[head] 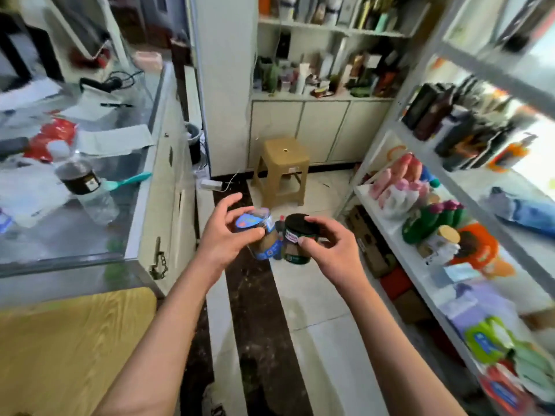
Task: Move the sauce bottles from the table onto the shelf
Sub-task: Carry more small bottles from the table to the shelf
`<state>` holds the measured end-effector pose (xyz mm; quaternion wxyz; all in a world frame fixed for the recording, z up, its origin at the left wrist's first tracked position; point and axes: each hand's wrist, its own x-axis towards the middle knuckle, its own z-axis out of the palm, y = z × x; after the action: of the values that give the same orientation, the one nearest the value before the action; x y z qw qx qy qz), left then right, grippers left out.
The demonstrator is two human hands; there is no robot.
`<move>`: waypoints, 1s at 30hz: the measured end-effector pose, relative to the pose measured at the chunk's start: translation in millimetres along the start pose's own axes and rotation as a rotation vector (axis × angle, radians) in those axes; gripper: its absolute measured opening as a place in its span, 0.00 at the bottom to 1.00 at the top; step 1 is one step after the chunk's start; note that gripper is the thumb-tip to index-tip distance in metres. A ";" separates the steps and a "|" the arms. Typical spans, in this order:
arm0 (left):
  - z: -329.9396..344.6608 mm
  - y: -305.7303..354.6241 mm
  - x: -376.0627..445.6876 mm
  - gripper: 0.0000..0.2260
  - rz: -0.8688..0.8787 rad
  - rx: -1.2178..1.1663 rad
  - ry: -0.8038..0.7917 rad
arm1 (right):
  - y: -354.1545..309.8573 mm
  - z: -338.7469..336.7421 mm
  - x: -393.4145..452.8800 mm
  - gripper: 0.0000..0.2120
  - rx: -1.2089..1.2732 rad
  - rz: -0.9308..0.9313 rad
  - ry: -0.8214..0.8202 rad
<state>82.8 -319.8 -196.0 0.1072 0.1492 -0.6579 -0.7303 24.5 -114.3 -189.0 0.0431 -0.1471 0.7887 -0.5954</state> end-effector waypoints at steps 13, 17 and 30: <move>367.0 89.7 -11.6 0.35 0.092 -0.079 -0.627 | -11.8 -355.9 -52.1 0.15 -0.041 -0.158 0.456; 460.8 93.1 -18.9 0.31 0.166 -0.041 -0.660 | -0.6 -439.8 -62.7 0.15 -0.070 -0.176 0.555; 638.5 137.5 50.9 0.22 0.379 0.077 -0.779 | 4.8 -581.4 -10.4 0.15 -0.194 -0.223 0.790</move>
<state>-199.4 240.1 -6.1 -0.0228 -0.2571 -0.6918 -0.6743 -107.8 428.5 -27.6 -0.3412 0.0047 0.7763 -0.5301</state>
